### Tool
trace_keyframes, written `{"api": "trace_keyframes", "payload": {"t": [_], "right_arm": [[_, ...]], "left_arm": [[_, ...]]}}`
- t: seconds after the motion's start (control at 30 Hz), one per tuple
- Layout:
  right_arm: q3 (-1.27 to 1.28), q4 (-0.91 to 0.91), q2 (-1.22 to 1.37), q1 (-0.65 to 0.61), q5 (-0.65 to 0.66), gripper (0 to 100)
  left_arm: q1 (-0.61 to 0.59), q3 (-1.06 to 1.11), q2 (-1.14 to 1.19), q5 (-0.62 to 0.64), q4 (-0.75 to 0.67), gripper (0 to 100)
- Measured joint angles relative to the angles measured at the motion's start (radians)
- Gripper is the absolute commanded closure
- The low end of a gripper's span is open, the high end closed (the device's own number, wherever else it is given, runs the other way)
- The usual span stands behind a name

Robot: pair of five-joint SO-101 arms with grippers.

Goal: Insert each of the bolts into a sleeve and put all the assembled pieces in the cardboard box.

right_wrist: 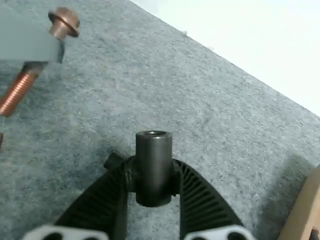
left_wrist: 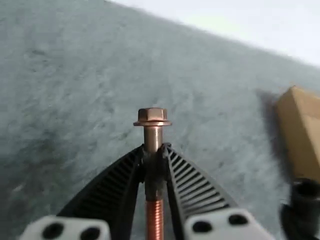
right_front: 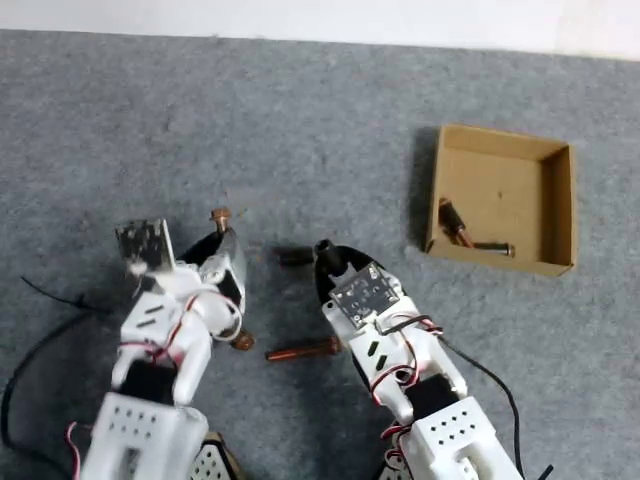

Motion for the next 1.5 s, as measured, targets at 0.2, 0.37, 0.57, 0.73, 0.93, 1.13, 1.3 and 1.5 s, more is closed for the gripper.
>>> {"api": "trace_keyframes", "payload": {"t": [0.2,0.37,0.57,0.73,0.93,1.13,1.3,1.5], "right_arm": [[0.002,0.0,0.0,0.0,0.0,99.3],[0.002,0.0,0.0,0.0,0.0,99.3],[0.002,0.0,0.0,0.0,0.0,99.3],[0.002,0.0,0.0,0.0,0.0,99.3],[0.002,0.0,0.0,0.0,0.0,99.3],[0.002,0.0,0.0,0.0,0.0,99.3],[0.002,0.0,0.0,0.0,0.0,99.3],[0.002,0.0,0.0,0.0,0.0,99.3]], "left_arm": [[-0.037,-0.201,0.499,-0.003,-0.04,99],[-0.084,-0.408,0.927,-0.002,-0.043,99],[-0.11,-0.603,1.289,-0.003,-0.043,99],[-0.109,-0.647,1.341,-0.003,-0.043,99],[-0.109,-0.647,1.341,-0.003,-0.043,99],[-0.109,-0.647,1.341,-0.003,-0.043,99],[-0.109,-0.647,1.341,-0.003,-0.043,99],[-0.109,-0.62,1.272,-0.003,-0.044,99]]}}
